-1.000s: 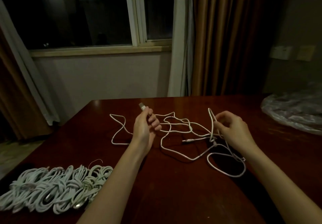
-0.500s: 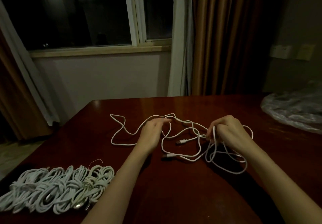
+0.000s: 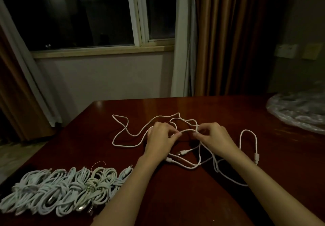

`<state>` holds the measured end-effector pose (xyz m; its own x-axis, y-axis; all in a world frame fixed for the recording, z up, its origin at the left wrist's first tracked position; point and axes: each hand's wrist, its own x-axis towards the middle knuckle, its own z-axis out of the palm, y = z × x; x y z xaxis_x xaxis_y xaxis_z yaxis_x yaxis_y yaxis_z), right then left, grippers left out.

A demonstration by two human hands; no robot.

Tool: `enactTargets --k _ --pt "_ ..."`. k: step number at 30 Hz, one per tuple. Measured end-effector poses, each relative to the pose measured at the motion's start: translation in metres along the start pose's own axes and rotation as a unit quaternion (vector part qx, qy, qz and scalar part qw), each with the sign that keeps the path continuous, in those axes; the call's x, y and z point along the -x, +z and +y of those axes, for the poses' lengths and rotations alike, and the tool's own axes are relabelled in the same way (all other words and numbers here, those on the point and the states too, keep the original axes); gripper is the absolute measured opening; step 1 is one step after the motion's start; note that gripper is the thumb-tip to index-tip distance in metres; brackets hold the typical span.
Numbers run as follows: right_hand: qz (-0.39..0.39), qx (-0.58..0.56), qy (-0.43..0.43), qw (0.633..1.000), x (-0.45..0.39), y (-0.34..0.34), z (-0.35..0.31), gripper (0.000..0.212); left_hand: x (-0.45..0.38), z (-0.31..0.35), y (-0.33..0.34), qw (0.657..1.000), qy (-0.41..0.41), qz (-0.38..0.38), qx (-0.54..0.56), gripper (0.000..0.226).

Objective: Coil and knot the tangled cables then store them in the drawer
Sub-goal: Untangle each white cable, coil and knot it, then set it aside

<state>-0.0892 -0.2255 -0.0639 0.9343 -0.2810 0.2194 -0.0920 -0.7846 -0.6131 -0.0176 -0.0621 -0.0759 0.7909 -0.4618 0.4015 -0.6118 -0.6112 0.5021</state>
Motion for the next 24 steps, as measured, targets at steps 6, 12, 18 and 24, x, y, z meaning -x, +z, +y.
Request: enactTargets --k 6,12,18,24 --pt "0.12 -0.117 0.022 0.986 0.005 -0.008 -0.004 0.025 0.002 0.013 -0.01 0.954 -0.08 0.105 0.27 0.016" --pt "0.089 -0.038 0.053 0.994 0.004 -0.014 0.012 0.019 -0.005 0.003 -0.025 0.874 -0.17 0.182 0.418 0.018" --pt "0.089 -0.097 0.064 0.989 0.003 -0.019 0.015 0.034 -0.003 0.011 -0.032 0.749 -0.205 0.267 0.57 0.019" --pt "0.122 -0.069 0.029 0.99 0.003 -0.024 0.02 0.03 -0.003 0.017 -0.038 0.674 -0.169 0.263 0.669 0.016"
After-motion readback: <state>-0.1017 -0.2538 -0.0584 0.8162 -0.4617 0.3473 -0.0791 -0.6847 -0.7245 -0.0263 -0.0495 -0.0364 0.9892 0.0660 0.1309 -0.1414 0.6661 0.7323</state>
